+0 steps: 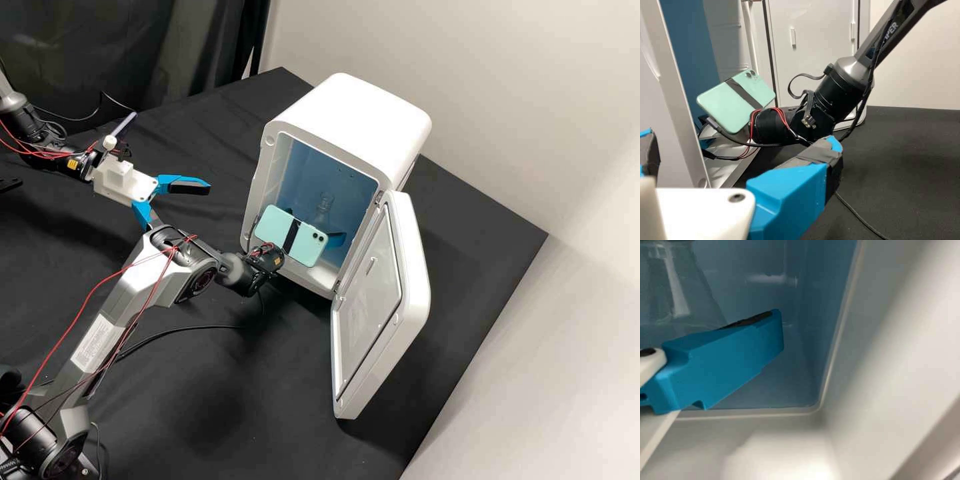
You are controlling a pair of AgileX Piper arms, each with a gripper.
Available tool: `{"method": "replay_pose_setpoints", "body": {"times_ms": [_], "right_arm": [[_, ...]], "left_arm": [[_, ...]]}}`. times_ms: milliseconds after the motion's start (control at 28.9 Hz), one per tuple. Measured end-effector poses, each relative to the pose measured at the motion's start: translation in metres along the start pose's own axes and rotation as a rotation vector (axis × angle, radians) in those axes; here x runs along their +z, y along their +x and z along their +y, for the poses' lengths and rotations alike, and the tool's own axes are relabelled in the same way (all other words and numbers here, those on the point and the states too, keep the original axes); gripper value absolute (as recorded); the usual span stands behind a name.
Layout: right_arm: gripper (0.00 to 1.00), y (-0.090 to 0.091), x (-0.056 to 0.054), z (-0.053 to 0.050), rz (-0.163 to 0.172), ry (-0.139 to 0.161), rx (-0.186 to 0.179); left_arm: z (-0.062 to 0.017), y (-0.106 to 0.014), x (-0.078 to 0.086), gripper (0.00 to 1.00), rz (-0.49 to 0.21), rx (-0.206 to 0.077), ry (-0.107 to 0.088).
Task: Take the flask out of the incubator
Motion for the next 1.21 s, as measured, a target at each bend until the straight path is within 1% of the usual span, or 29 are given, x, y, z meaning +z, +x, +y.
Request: {"method": "replay_pose_setpoints", "body": {"times_ms": [35,208,277,311,380,415,553,1107,1211], "right_arm": [[1.0,0.001,0.0,0.0,-0.003,0.0,-0.004],[1.0,0.006,-0.003,0.005,-0.007,0.024,0.022],[1.0,0.009,-0.003,0.005,-0.004,0.022,0.026],[1.0,0.01,-0.003,0.005,-0.004,0.022,0.026],[1.0,0.011,-0.002,0.004,-0.014,0.025,0.025],[1.0,0.012,-0.001,0.003,-0.02,0.025,0.017],[1.0,0.013,0.0,0.002,-0.028,0.025,0.005],[1.0,0.014,-0.002,0.004,-0.025,0.025,0.009],[1.0,0.015,-0.002,0.006,-0.03,0.035,0.016]], "left_arm": [[0.0,0.0,0.0,1.0,0.0,0.0,0.0],[0.0,0.0,0.0,1.0,0.0,0.0,0.0],[0.0,0.0,0.0,1.0,0.0,0.0,0.0],[0.0,0.0,0.0,1.0,0.0,0.0,0.0],[0.0,0.0,0.0,1.0,0.0,0.0,0.0],[0.0,0.0,0.0,1.0,0.0,0.0,0.0],[0.0,0.0,0.0,1.0,0.0,0.0,0.0],[0.0,0.0,0.0,1.0,0.0,0.0,0.0],[0.0,0.0,0.0,1.0,0.0,0.0,0.0]]}}
